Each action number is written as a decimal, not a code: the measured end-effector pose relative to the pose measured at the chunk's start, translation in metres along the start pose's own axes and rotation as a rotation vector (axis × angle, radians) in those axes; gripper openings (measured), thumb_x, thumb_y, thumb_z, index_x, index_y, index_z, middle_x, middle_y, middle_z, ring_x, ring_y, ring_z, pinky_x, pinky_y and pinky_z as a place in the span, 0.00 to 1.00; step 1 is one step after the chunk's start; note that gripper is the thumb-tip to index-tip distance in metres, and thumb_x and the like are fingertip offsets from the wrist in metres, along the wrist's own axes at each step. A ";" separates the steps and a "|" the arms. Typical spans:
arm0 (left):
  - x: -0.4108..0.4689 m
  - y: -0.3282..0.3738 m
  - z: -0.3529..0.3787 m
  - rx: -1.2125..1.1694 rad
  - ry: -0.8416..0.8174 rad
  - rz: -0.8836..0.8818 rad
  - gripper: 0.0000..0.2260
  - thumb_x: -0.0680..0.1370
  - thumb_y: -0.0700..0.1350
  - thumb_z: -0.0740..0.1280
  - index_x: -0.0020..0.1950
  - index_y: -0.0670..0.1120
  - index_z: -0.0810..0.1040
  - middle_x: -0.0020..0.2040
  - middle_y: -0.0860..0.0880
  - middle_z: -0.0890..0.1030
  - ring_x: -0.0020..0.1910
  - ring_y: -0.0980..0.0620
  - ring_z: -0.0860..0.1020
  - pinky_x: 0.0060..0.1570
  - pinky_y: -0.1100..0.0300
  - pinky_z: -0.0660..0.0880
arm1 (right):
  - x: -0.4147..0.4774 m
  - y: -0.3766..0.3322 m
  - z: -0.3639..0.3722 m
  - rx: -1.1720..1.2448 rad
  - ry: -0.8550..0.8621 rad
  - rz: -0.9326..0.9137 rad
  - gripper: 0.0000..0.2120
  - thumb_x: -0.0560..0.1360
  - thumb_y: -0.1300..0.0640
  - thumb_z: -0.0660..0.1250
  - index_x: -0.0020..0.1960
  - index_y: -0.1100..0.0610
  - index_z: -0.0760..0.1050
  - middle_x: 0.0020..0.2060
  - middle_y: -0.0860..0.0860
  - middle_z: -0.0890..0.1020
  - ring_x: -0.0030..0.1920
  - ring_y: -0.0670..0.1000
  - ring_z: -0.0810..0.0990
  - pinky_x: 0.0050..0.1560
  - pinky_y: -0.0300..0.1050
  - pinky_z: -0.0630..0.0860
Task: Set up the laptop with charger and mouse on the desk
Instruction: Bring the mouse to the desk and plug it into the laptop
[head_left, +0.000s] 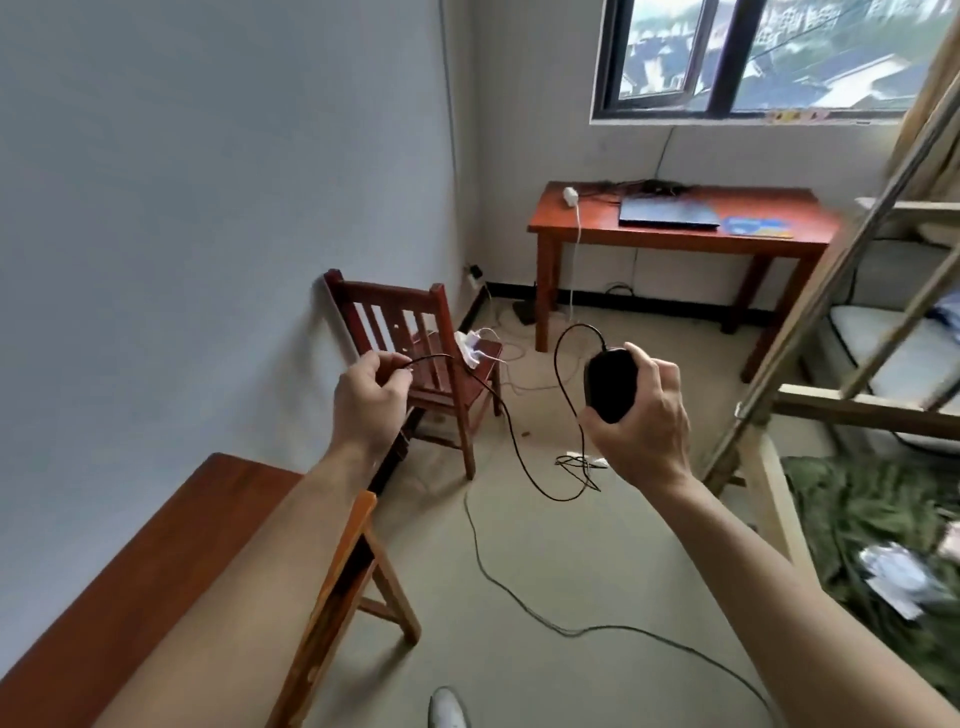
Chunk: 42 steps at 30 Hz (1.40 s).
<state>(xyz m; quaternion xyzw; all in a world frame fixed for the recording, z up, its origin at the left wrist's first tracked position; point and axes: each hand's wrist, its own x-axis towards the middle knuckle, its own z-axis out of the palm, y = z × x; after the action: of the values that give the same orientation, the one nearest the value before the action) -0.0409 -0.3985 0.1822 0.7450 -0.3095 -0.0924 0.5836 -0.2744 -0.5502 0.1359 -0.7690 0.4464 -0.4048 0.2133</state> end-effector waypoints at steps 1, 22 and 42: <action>0.021 -0.004 0.021 -0.012 -0.032 -0.006 0.05 0.79 0.38 0.67 0.47 0.47 0.81 0.40 0.51 0.83 0.40 0.54 0.80 0.36 0.69 0.75 | 0.018 0.014 0.008 -0.009 0.016 0.007 0.39 0.65 0.54 0.78 0.73 0.55 0.67 0.63 0.56 0.72 0.57 0.60 0.77 0.53 0.54 0.79; 0.390 0.045 0.463 -0.216 -0.499 0.088 0.05 0.80 0.37 0.67 0.49 0.46 0.80 0.35 0.48 0.77 0.29 0.57 0.72 0.28 0.61 0.71 | 0.424 0.231 0.047 -0.176 0.311 0.273 0.40 0.65 0.46 0.73 0.75 0.52 0.66 0.64 0.54 0.70 0.62 0.56 0.75 0.56 0.44 0.72; 0.655 0.170 0.877 -0.236 -0.457 0.256 0.03 0.79 0.40 0.68 0.48 0.47 0.80 0.37 0.47 0.82 0.33 0.54 0.80 0.29 0.60 0.77 | 0.877 0.464 -0.011 -0.095 0.436 0.206 0.41 0.65 0.48 0.73 0.75 0.55 0.65 0.65 0.55 0.71 0.65 0.55 0.73 0.58 0.41 0.68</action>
<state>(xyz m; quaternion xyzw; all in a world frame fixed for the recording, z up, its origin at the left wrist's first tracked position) -0.0208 -1.5054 0.2213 0.5870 -0.5115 -0.2189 0.5882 -0.2815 -1.5400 0.2016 -0.6230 0.5766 -0.5157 0.1157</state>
